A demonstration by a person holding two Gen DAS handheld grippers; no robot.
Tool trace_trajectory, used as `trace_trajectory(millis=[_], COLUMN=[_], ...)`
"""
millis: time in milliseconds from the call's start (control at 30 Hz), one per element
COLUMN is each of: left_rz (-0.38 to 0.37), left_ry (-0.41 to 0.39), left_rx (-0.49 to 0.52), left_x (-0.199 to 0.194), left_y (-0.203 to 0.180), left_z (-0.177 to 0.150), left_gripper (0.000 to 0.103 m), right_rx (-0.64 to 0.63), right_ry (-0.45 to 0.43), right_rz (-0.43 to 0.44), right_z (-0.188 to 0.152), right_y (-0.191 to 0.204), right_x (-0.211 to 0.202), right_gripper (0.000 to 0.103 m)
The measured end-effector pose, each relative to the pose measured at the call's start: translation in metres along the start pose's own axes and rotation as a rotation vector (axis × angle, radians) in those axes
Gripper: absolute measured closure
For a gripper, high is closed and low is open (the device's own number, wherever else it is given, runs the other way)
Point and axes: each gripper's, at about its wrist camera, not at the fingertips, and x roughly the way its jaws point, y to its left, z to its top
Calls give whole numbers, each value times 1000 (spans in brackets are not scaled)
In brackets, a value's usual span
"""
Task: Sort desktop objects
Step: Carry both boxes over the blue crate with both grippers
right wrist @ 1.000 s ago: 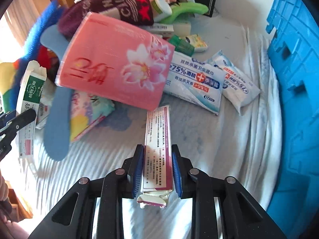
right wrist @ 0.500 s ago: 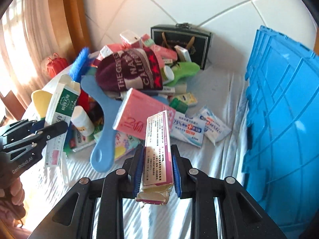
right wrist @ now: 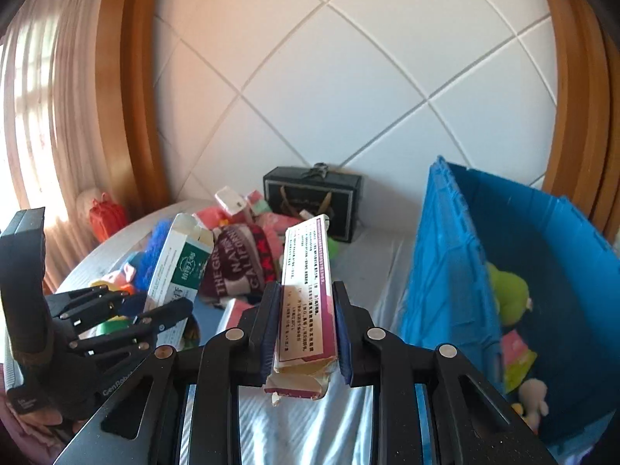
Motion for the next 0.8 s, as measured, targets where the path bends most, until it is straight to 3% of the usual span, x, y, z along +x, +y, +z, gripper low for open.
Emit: trace_trajectory(millis=[167,333,633,800], left_rz=[-54,-97,-245,-278], left_ry=[-60,-95,5,149], left_rx=[35,76,139,172], left_x=[-3,0,42,100], left_y=[-38,-86,-199,-268], left_z=[39,88,177,204], left_gripper=[83,83,83,83], right_rx=[37,65,49,74], right_ry=[-83,-97,111,232], right_rz=[-82,-197,-335,-343], right_z=[20,38,61,62], right_y=[-42,-100,-230,-299], right_x=[-32,-52,-29,-1], right_gripper=[78,78,78,78])
